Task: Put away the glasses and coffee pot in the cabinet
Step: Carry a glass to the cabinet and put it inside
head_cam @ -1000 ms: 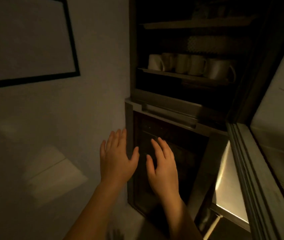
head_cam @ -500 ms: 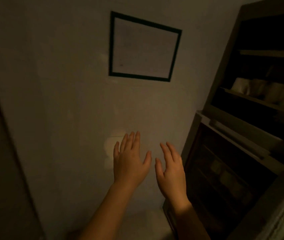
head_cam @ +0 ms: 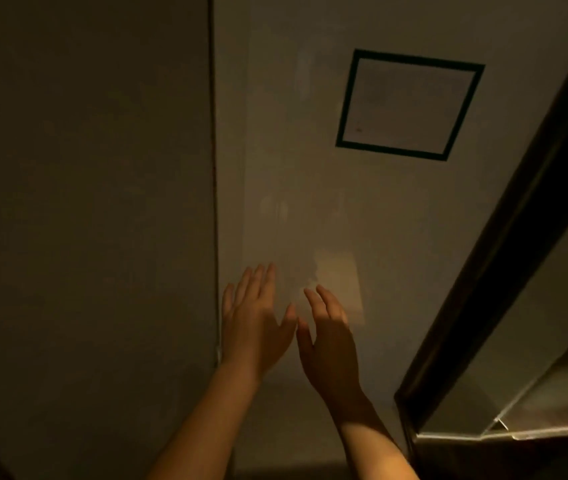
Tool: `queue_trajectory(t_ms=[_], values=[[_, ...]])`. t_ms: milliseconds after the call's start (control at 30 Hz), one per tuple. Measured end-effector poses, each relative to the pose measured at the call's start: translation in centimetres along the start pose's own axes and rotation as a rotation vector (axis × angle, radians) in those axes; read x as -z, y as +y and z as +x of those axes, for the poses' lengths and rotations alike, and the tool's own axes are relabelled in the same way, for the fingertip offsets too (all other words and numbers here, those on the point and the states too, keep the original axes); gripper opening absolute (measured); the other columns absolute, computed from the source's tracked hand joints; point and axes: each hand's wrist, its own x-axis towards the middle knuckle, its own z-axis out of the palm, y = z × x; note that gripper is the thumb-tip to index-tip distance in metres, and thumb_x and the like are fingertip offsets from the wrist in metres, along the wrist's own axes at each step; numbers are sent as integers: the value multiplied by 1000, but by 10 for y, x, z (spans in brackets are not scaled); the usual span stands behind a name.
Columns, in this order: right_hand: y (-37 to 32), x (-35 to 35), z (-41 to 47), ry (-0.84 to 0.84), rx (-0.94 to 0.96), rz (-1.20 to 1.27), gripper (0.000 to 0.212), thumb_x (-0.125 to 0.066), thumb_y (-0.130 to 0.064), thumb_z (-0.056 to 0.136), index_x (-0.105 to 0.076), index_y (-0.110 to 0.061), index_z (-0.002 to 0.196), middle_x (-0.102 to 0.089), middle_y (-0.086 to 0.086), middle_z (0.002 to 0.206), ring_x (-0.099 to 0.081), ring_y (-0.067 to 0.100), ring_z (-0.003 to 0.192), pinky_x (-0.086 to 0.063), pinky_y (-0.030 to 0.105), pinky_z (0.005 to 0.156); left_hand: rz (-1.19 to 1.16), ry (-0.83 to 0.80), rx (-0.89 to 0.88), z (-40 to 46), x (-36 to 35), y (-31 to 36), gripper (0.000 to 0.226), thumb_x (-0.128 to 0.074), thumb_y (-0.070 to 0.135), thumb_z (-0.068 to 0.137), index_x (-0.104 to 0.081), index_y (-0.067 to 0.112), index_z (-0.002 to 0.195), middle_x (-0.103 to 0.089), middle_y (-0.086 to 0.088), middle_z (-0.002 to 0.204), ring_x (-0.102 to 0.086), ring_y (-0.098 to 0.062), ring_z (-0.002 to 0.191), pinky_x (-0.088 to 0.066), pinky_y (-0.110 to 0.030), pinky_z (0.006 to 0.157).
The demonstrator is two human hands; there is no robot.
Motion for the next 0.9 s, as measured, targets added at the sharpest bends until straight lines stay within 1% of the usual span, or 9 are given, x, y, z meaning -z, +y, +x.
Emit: queue_trajectory(t_ms=[67, 167, 267, 367, 433, 500, 700, 767, 900], values=[[-7, 1, -11, 6, 52, 7, 49, -41, -35, 93, -48, -17, 138, -46, 8, 143, -43, 25, 131, -40, 38, 105, 33, -6, 19, -11, 13, -2, 73, -37, 52, 88, -25, 18, 152, -28, -4, 157, -20, -21, 146, -14, -44, 118], [-19, 7, -24, -4, 20, 59, 47, -47, -31, 92, -49, -16, 137, -46, 8, 143, -42, 25, 132, -37, 40, 109, 39, 37, 19, -33, 32, 0, 78, -26, 58, 85, -31, 15, 150, -34, -7, 154, -26, -24, 144, -18, -46, 117], [-38, 17, -41, 0, 15, 122, 49, -50, -28, 90, -49, -16, 137, -45, 7, 144, -39, 23, 135, -31, 33, 111, 40, 23, 56, -58, 49, 1, 77, -35, 54, 84, -27, 16, 151, -30, -5, 156, -21, -21, 146, -12, -43, 118], [-53, 36, -65, -52, 18, 126, 49, -50, -28, 95, -43, -21, 142, -35, 1, 151, -28, 17, 141, -27, 31, 113, 60, 37, 73, -86, 65, 5, 76, -39, 52, 85, -28, 16, 151, -29, -4, 157, -21, -20, 146, -11, -41, 119], [-60, 51, -83, -67, 24, 126, 49, -51, -26, 95, -41, -22, 143, -34, 1, 152, -28, 17, 141, -31, 34, 111, 75, 65, 75, -108, 75, 12, 75, -39, 52, 84, -32, 15, 149, -34, -5, 155, -24, -21, 145, -13, -42, 118], [-65, 67, -104, -29, 40, 136, 48, -53, -25, 94, -43, -21, 141, -39, 2, 148, -34, 19, 136, -34, 35, 107, 86, 77, 74, -131, 82, 21, 76, -35, 54, 84, -34, 15, 148, -36, -5, 153, -26, -21, 144, -15, -43, 118], [-55, 126, -166, -14, 42, 113, 49, -55, -24, 93, -44, -20, 141, -39, 1, 148, -31, 18, 139, -32, 39, 113, 60, 112, 57, -193, 94, 68, 77, -32, 55, 81, -40, 14, 145, -45, -7, 148, -36, -24, 140, -23, -46, 113], [-48, 150, -181, 5, 32, 97, 49, -54, -24, 93, -44, -20, 141, -39, 1, 149, -31, 19, 139, -33, 40, 112, 37, 108, 41, -208, 96, 89, 77, -31, 56, 82, -38, 15, 146, -43, -6, 149, -34, -23, 141, -21, -45, 114], [-36, 188, -199, 30, 1, 73, 50, -55, -23, 93, -43, -22, 142, -39, -1, 149, -30, 16, 140, -36, 42, 111, -29, 71, 16, -227, 105, 125, 72, -36, 52, 87, -26, 20, 151, -31, -1, 156, -21, -16, 146, -12, -41, 119]])
